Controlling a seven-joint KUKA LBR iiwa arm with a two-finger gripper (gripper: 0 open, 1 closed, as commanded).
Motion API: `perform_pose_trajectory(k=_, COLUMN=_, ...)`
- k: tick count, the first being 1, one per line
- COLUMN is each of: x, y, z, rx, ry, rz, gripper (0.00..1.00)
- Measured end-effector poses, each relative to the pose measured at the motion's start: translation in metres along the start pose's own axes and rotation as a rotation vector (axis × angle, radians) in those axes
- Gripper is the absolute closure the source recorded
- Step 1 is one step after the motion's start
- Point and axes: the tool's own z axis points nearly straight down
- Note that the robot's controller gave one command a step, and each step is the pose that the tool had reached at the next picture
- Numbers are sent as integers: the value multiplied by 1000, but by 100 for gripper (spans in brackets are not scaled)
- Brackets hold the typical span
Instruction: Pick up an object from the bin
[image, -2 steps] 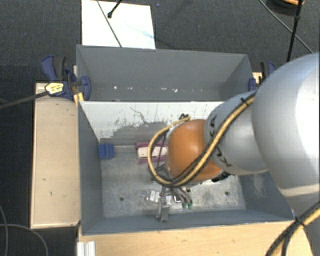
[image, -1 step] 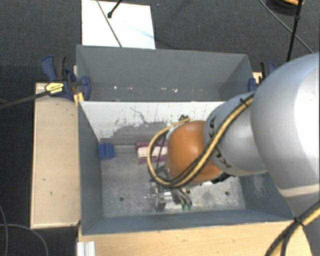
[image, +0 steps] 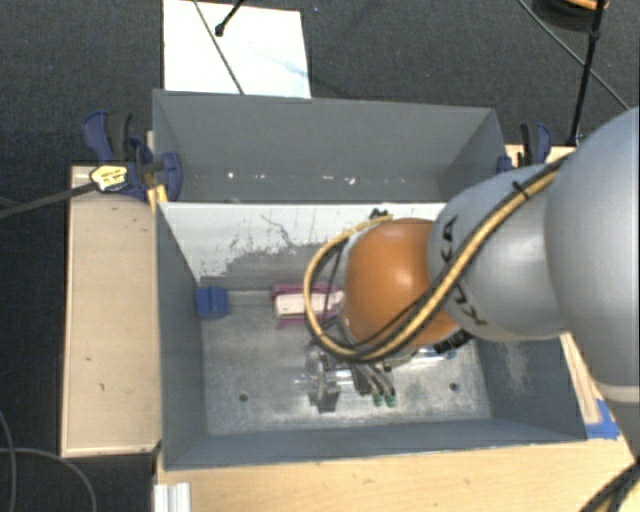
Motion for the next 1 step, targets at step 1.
perform_pose_trajectory(k=1, x=-2, y=1, z=-46, rx=0, ry=-1, rz=3, gripper=100)
